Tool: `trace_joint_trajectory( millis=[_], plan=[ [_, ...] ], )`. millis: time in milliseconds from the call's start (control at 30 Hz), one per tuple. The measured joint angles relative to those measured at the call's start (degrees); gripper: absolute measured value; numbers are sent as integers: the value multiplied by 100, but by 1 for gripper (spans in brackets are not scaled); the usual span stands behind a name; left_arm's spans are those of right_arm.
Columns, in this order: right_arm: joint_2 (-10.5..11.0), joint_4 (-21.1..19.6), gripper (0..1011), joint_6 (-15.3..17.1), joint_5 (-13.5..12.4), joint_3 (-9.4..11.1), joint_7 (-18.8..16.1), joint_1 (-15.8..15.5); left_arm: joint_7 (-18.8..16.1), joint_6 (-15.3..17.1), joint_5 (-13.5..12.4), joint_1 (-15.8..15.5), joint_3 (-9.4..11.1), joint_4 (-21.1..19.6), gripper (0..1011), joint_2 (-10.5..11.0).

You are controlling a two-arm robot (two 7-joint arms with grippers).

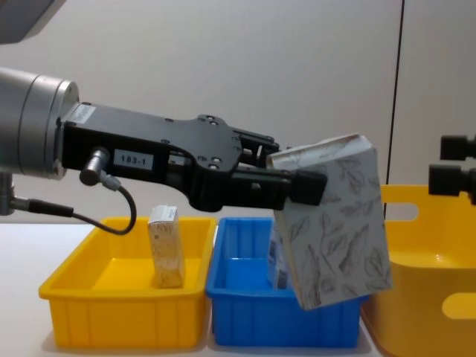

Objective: Bimanual collaborative sorting of washing and personal care products

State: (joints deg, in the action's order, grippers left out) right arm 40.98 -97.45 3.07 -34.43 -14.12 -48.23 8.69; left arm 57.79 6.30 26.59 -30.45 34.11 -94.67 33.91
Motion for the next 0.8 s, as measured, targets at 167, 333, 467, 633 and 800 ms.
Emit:
trace_joint_trajectory(
  millis=[167,333,467,633,800],
  plan=[
    [65,24,1002,144,-52,-150,-192,121,0,0,0,0,-1,0,378,0],
    [93,42,1002,285,-87,-295,-330,239,0,0,0,0,0,0,378,0],
    [103,51,1002,363,-106,-372,-401,306,0,0,0,0,-1,0,378,0],
    [120,71,1002,461,-134,-476,-495,398,0,0,0,0,0,0,378,0],
    [137,100,1002,542,-147,-596,-600,504,0,0,0,0,0,0,378,0]
  ],
)
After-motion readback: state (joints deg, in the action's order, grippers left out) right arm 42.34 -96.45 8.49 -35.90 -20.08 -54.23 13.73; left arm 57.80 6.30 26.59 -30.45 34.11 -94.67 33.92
